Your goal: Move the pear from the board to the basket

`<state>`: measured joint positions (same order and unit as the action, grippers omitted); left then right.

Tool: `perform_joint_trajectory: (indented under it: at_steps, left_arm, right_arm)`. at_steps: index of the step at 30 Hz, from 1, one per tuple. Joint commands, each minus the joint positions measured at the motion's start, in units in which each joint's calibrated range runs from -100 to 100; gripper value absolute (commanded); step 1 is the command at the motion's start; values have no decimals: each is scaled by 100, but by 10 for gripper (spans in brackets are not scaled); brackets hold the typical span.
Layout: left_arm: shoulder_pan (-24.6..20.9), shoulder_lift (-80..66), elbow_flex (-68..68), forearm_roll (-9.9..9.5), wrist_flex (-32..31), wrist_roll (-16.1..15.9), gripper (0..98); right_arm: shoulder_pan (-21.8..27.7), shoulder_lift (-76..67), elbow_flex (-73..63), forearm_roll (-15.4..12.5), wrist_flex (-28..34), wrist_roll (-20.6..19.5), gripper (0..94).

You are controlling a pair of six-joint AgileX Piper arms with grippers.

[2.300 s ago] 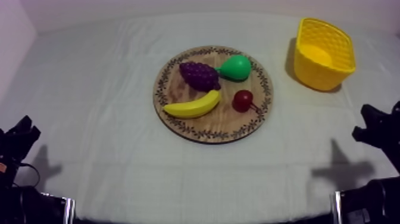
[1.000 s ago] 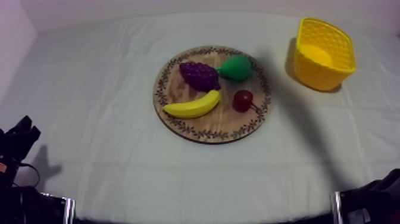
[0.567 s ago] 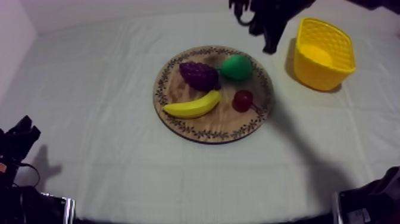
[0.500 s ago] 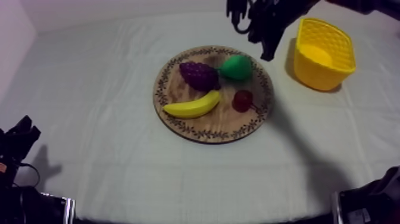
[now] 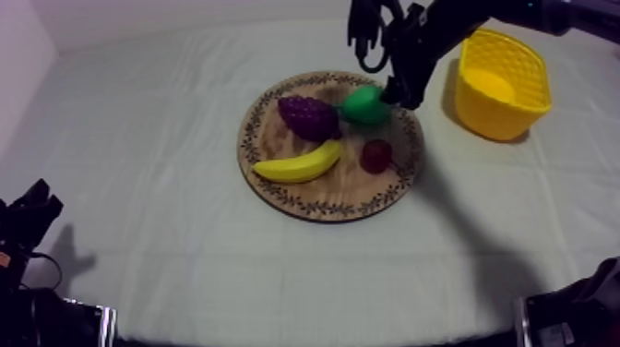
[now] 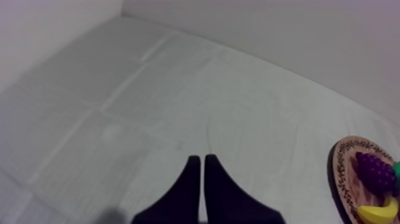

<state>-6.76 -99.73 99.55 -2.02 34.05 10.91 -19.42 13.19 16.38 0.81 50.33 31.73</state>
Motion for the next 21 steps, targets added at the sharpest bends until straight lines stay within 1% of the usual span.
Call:
perform_joint_trajectory:
  at_steps: [1, 6, 9, 16, 21]
  left_arm:
    - [0, -1, 0, -1, -1, 1, 1]
    - [0, -1, 0, -1, -1, 1, 1]
    - [0, -1, 0, -1, -1, 1, 1]
    - [0, -1, 0, -1, -1, 1, 1]
    - [0, -1, 0, -1, -1, 1, 1]
  right_arm:
    - [21, -25, 35, -58, -24, 73, 825]
    - [74, -55, 169, -139, -127, 190, 813]
    - [89, -34, 225, -135, -201, 201, 809]
    - [47, 340, 191, -13, -427, 137, 801]
    - [-78, 875, -72, 153, -514, -39, 794]
